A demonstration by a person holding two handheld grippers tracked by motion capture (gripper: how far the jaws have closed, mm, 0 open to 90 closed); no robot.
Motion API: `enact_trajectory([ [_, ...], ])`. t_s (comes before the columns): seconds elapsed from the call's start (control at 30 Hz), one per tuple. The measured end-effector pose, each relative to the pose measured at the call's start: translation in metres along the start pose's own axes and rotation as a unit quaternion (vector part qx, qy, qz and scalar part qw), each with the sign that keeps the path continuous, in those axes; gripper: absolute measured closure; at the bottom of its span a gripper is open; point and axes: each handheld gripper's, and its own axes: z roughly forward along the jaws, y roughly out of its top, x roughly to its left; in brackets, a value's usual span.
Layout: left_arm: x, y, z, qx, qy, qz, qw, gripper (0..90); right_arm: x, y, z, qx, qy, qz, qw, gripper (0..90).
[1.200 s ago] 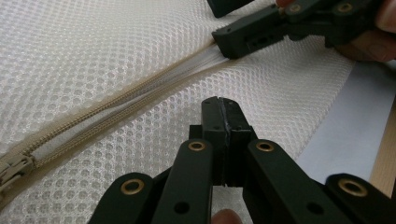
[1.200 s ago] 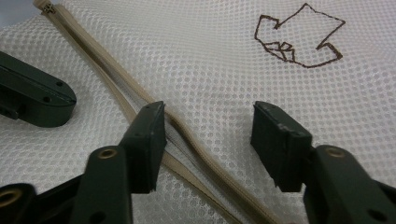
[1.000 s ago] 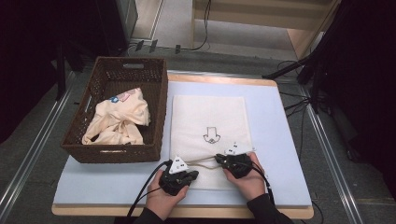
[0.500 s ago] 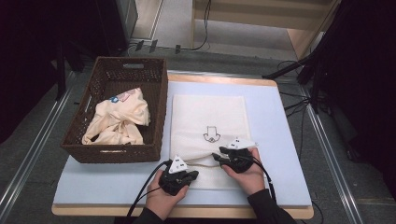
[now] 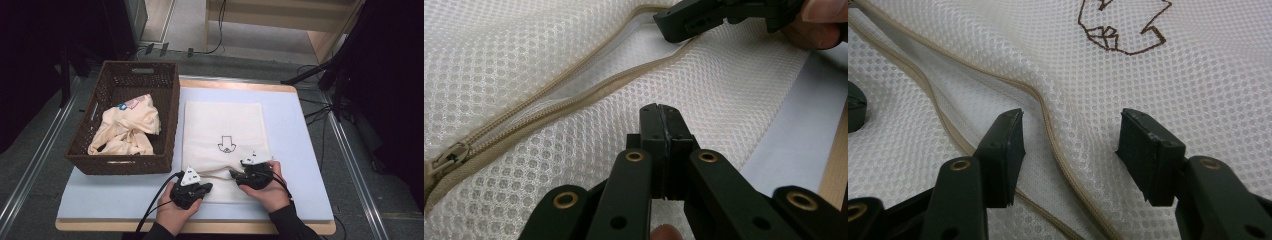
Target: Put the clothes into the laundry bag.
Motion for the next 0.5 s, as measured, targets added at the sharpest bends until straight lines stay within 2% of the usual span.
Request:
enact_trajectory([
  [0.03,0.0,0.0,0.0,0.0,0.0,0.0,1.0,90.0,0.0009,0.0001,-0.0002,-0.002,-0.001,-0.005,1.0,51.6],
  [0.07,0.0,0.0001,0.0,0.0,0.0,0.0,1.0,90.0,0.0013,0.0003,-0.0009,-0.004,0.001,-0.01,0.9999,64.0],
  [0.1,0.0001,0.0001,0.0,0.0,0.0,0.0,1.0,90.0,0.0021,0.0005,-0.0014,-0.005,0.004,-0.008,0.9999,70.2],
  [0.17,0.0003,0.0002,0.0001,0.0,0.0,-0.001,1.0,90.0,0.002,0.0017,-0.0009,-0.008,-0.003,-0.008,0.9999,81.5],
  [0.23,0.0005,0.0002,0.0,0.0,-0.001,-0.001,1.0,90.0,0.0014,0.0027,-0.0016,-0.022,-0.008,0.003,0.9997,86.0],
  [0.3,0.0005,0.0002,0.0,0.0,-0.001,-0.001,1.0,90.0,-0.0015,0.0043,-0.0052,-0.058,0.004,0.034,0.9978,84.3],
  [0.33,0.0004,0.0002,0.0,0.0,-0.001,-0.001,1.0,90.0,-0.0022,0.0051,-0.0062,-0.067,0.0,0.04,0.997,80.0],
  [0.37,0.0004,0.0002,0.0001,0.0,-0.001,-0.001,1.0,90.0,-0.0023,0.0057,-0.0059,-0.065,-0.006,0.039,0.9971,76.2],
  [0.4,0.0004,0.0002,0.0001,0.0,-0.001,-0.001,1.0,90.0,-0.0023,0.0057,-0.0059,-0.065,-0.006,0.039,0.9971,76.2],
  [0.43,0.0005,0.0001,0.0001,0.0,-0.002,-0.002,1.0,90.0,-0.0018,0.0044,-0.0018,-0.05,-0.009,0.033,0.9982,70.1],
  [0.5,0.0005,0.0001,0.0,0.0,-0.001,-0.001,1.0,90.0,-0.0028,0.0021,0.0029,-0.035,-0.008,0.031,0.9989,64.5],
])
